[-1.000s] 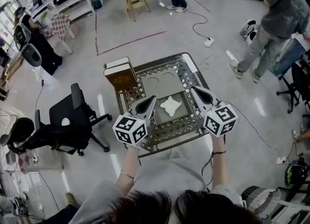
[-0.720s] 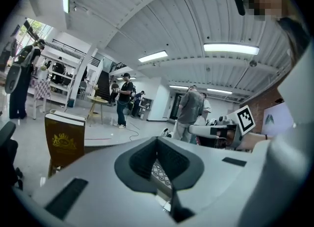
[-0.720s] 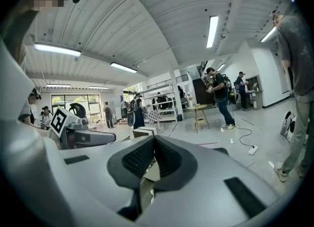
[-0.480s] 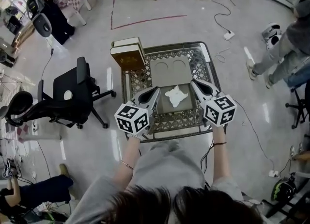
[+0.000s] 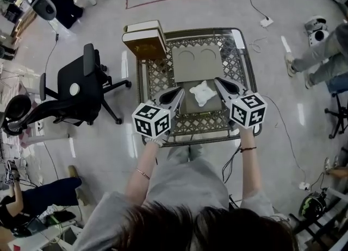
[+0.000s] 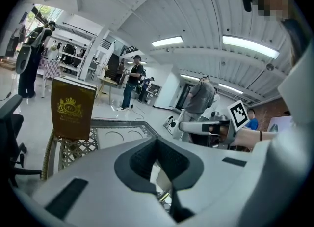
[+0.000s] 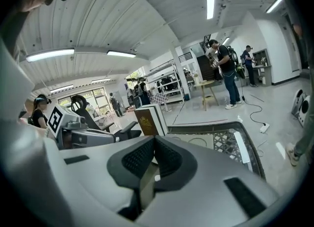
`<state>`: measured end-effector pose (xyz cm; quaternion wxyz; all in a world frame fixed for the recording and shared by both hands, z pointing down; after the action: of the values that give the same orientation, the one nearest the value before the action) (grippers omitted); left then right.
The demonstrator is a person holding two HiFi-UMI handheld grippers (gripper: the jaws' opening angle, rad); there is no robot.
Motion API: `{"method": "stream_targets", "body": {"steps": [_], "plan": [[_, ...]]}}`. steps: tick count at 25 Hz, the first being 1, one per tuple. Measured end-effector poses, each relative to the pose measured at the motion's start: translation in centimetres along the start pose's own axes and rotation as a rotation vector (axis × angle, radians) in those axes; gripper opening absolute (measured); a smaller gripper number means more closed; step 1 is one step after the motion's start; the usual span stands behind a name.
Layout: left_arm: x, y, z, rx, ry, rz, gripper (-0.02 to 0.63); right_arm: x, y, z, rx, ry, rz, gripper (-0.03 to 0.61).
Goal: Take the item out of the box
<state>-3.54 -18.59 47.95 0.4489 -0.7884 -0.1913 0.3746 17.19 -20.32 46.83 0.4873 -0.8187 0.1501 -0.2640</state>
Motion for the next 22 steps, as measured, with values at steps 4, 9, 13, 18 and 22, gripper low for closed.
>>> {"method": "stream_targets", "body": {"steps": [4,9,13,18,22], "plan": [[-1.3,-1.1,-1.2,-0.044,-0.01,0.017,0.017,0.8,-1.3,-1.8,-0.052,-0.017,-0.001,0.021],[-2.4,-3.1,-2.0,-0.093,-0.005,0.049,0.017,1.5,-3.5,-3.7,-0.133,-0.029,0.017,0.022],[-3.3,-4.0,-2.8,-0.12,-0.007,0.059,0.017,2.6,-4.8,-5.3,-0.171,-0.044,-0.011,0.023],[-3.7,-5.6,-3.0,-0.157,0.0,0.083,0.017,3.4,-7.3,-6.3,-0.231,-0.033,-0.07,0.036],[-4.0,-6.3,-3.7,-0.173,0.0,0.09,0.017,4.0,-8.5,-7.3,-0.282,-0.022,-0.153,0.123]]}}
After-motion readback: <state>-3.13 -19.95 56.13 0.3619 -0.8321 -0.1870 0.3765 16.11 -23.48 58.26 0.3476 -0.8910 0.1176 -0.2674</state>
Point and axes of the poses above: the fingertips, and each gripper's own axes: z backward along the fingers, x to its right, y out of its top, the point moved 7 cm from there along z, backward along the fingers, and after that the axes turned 3 degrees about -y, right-handed, at the moved point
